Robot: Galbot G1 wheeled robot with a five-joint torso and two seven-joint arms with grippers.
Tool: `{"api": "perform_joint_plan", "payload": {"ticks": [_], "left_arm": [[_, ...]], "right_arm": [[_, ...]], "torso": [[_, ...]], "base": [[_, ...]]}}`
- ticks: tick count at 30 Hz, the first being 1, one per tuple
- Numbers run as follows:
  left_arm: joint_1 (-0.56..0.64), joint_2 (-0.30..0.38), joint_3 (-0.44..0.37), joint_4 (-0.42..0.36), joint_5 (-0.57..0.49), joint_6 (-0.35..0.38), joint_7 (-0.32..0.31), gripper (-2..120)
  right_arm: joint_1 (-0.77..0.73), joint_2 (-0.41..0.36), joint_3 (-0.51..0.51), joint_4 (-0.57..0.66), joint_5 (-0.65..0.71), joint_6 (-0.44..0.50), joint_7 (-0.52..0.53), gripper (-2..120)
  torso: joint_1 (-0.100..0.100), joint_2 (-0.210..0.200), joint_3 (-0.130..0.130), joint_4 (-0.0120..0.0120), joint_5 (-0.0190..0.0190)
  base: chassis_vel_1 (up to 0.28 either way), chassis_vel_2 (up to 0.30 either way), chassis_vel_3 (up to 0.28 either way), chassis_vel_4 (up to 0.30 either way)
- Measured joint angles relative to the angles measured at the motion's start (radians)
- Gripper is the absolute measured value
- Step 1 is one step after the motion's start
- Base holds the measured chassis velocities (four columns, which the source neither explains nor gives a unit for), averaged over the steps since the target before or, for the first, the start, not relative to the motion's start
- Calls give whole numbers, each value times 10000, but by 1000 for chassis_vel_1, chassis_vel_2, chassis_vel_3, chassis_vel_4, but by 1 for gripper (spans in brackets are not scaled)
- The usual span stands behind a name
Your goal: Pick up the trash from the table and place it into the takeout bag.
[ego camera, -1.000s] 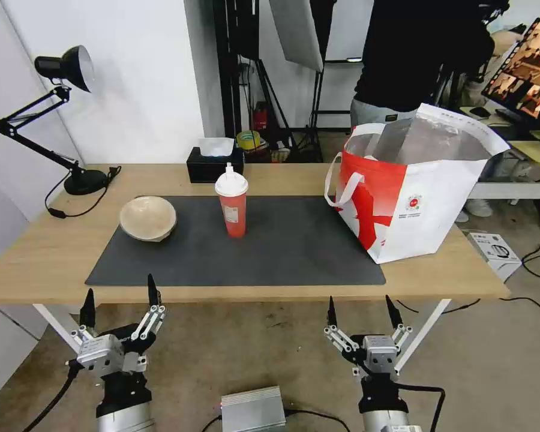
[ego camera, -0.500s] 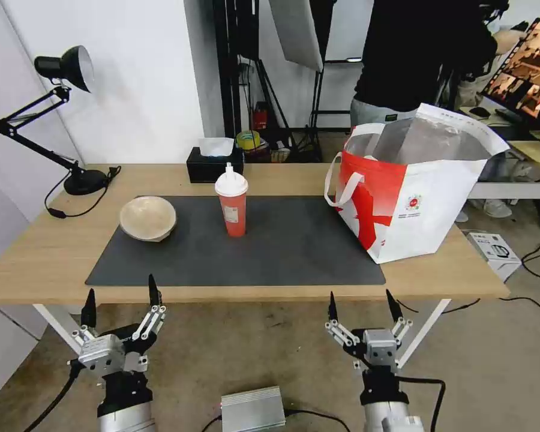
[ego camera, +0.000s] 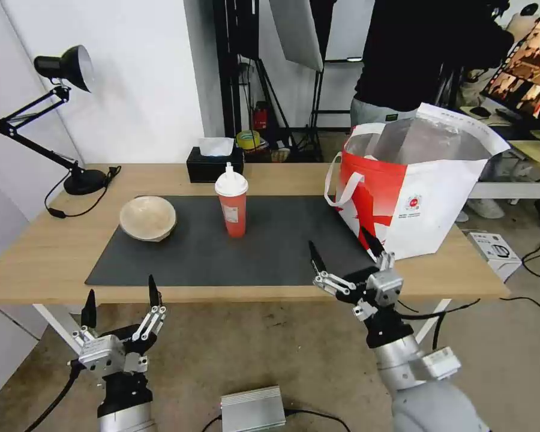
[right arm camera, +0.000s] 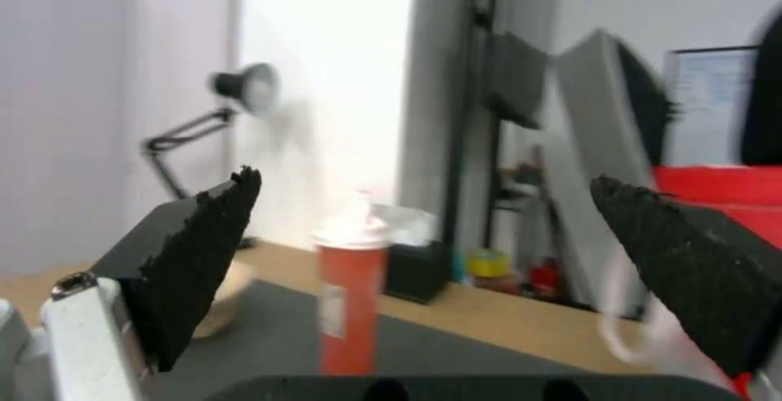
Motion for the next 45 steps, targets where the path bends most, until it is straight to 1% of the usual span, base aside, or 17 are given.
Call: {"api": "perform_joint_plan", "payload": {"ticks": [2,5,8,9,12,13,15,16,17,18,19,22,27,35,38,39,45], "left_arm": [[13,-17,7,-2,14,0,15,100],[35,-50,23,-8,50,1,22,100],[70,-110,29,-25,120,3,28,100],[70,-110,29,-25,120,3,28,100],[126,-151,26,-55,174,5,35,100],[126,-151,26,-55,174,5,35,100],[156,-168,7,-79,200,4,38,100],[172,-186,-2,-94,230,7,38,100],[176,-191,-4,-97,238,7,38,100],[204,-227,-10,-123,292,8,41,100],[204,-227,-10,-123,292,8,41,100],[304,-298,-20,-186,354,8,41,100],[353,-333,-92,-199,366,5,40,100],[400,-398,-118,-177,468,-29,39,100],[454,-483,-82,-188,550,-56,38,100],[454,-483,-82,-188,550,-56,38,100],[478,-557,-30,-188,645,-87,36,100]], "right_arm": [[339,-179,-97,-72,387,3,-389,100],[709,-388,-244,-179,611,-87,-593,100],[1413,-701,-617,-415,1008,-440,-755,100],[1413,-701,-617,-415,1008,-440,-755,100],[2524,-830,-1118,-718,1518,-825,-951,100],[2524,-830,-1118,-718,1518,-825,-951,100],[3379,-829,-1576,-988,1986,-1150,-1045,100],[3863,-789,-1816,-1181,2174,-1324,-1095,100],[3974,-773,-1877,-1234,2214,-1368,-1109,100],[4475,-668,-2200,-1507,2448,-1633,-1152,100],[4475,-668,-2200,-1507,2448,-1633,-1152,100],[5269,-421,-2755,-1970,2768,-2106,-1162,100],[5980,-78,-3252,-2527,2994,-2602,-1147,100],[6969,113,-3766,-3231,3355,-3173,-1068,100],[7275,153,-3882,-3423,3351,-3636,-871,100],[7275,153,-3882,-3423,3351,-3636,-871,100],[7623,283,-3965,-3707,3232,-4380,-592,100]], "torso": [[0,0,-1,0,0],[0,0,-1,1,0],[0,0,0,-1,0],[0,0,0,-1,0],[0,0,-1,1,-2],[0,0,-1,1,-2],[1,0,0,1,0],[0,0,0,3,-3],[1,0,-1,2,-3],[1,-1,0,2,0],[1,-1,0,2,0],[1,-1,-1,2,-1],[1,-1,0,1,-2],[1,-1,-1,1,-2],[1,0,-1,1,-1],[1,0,-1,1,-1],[1,0,-1,1,-1]], "base": [[0,0,0,0],[0,0,0,0],[0,0,0,0],[0,0,0,0],[0,0,0,0],[0,0,0,0],[0,0,0,0],[0,0,0,0],[0,0,0,0],[0,0,0,0],[0,0,0,0],[0,0,0,0],[0,0,0,0],[0,0,0,0],[0,0,0,0],[0,0,0,0],[0,0,0,0]]}}
